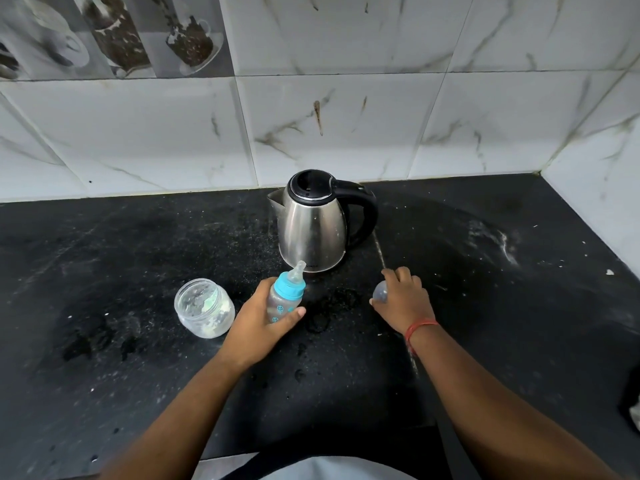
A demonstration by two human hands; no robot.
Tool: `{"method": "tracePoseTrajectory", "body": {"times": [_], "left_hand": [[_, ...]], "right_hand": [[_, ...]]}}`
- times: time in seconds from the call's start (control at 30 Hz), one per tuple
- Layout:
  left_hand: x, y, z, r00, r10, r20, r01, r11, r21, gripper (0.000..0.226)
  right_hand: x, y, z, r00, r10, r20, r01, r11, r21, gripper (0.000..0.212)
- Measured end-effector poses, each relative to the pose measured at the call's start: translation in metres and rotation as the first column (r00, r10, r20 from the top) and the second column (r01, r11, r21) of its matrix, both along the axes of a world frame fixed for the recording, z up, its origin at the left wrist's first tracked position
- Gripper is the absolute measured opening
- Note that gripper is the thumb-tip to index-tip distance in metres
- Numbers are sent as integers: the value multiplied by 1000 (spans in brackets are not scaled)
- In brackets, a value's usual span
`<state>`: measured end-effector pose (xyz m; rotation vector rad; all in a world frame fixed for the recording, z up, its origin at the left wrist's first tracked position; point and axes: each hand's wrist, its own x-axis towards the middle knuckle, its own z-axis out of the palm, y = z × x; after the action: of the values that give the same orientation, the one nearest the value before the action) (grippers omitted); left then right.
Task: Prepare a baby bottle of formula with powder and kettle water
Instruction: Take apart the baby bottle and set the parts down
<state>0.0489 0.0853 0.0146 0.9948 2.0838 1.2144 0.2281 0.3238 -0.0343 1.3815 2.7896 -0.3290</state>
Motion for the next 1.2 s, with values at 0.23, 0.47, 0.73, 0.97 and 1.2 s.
{"method": "tracePoseTrajectory", "body": {"times": [0.23, 0.47, 0.73, 0.97, 1.2], "left_hand": [[3, 3, 2, 1000, 8, 4, -8, 1000, 12, 46], [10, 12, 5, 1000, -1, -16, 2, 997, 75, 44], [17, 26, 16, 986, -49, -161, 68, 991, 113, 53], [18, 29, 35, 988, -150, 45, 141, 979, 148, 43], [9, 28, 64, 911, -381, 157, 347, 914, 209, 27]], "right_hand": [[-32, -39, 41, 793, -4, -609, -92, 988, -126, 29], [-63, -99, 84, 709, -301, -638, -377, 602, -703, 33], [-79, -123, 92, 469, -634, -616, -386, 480, -788, 25], [-81, -116, 108, 485, -628, -609, -493, 379, -783, 12], [-75, -104, 120, 459, -501, -734, -676, 339, -654, 13]]}}
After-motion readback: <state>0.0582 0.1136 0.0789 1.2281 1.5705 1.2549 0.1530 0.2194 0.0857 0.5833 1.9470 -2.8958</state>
